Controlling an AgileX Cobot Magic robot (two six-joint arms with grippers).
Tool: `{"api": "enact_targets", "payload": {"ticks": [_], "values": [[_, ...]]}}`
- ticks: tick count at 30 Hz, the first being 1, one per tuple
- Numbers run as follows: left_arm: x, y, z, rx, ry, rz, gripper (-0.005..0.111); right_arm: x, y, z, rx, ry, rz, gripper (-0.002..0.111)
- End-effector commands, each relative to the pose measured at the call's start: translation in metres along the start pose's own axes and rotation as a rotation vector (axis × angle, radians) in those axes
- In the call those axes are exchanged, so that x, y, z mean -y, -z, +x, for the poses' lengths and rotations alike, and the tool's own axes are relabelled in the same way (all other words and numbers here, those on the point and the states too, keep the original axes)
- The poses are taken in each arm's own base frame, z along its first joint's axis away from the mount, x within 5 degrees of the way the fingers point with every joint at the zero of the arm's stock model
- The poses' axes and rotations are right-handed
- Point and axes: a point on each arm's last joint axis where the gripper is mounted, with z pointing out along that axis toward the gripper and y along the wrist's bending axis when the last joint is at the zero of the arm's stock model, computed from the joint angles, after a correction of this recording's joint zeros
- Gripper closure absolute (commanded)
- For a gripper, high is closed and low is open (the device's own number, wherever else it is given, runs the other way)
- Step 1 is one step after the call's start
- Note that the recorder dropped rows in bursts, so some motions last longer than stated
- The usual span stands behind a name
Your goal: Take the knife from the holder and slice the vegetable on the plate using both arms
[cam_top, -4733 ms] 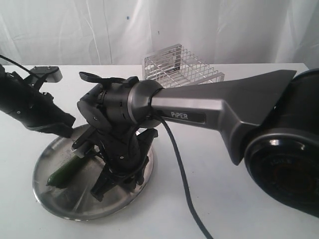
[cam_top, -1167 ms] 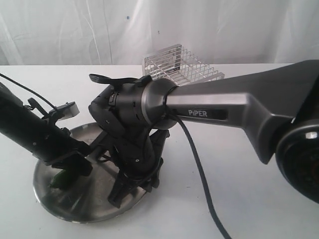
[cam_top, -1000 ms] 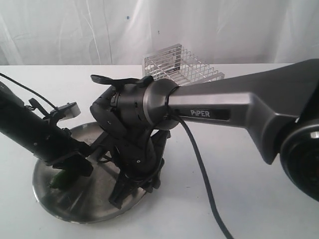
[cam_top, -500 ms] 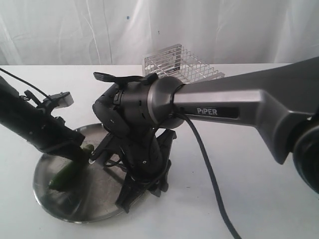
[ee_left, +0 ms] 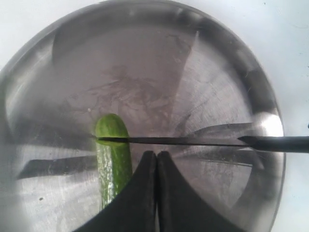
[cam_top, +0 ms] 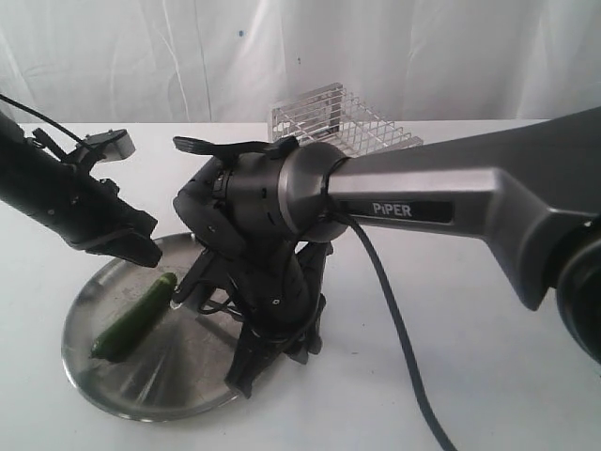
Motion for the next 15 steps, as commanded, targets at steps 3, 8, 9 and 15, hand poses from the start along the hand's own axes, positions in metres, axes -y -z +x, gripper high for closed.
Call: {"api": "enact_targets", "payload": {"ticks": [3, 8, 9, 15], "values": [[0.005, 0.005, 0.000, -0.012, 0.005, 0.030, 0.107, 0.004, 0.010, -0.004, 0.030, 0.003, 0.014, 0.108], [0.006, 0.006, 0.000, -0.009, 0.014, 0.037, 0.107, 0.004, 0.006, -0.013, 0.037, 0.000, 0.003, 0.108], [0.006, 0.006, 0.000, -0.009, 0.014, 0.037, 0.107, 0.004, 0.007, -0.014, 0.040, -0.002, 0.001, 0.108], [0.007, 0.006, -0.001, -0.004, 0.018, 0.042, 0.107, 0.002, 0.001, -0.020, 0.036, -0.001, -0.005, 0.108]]}}
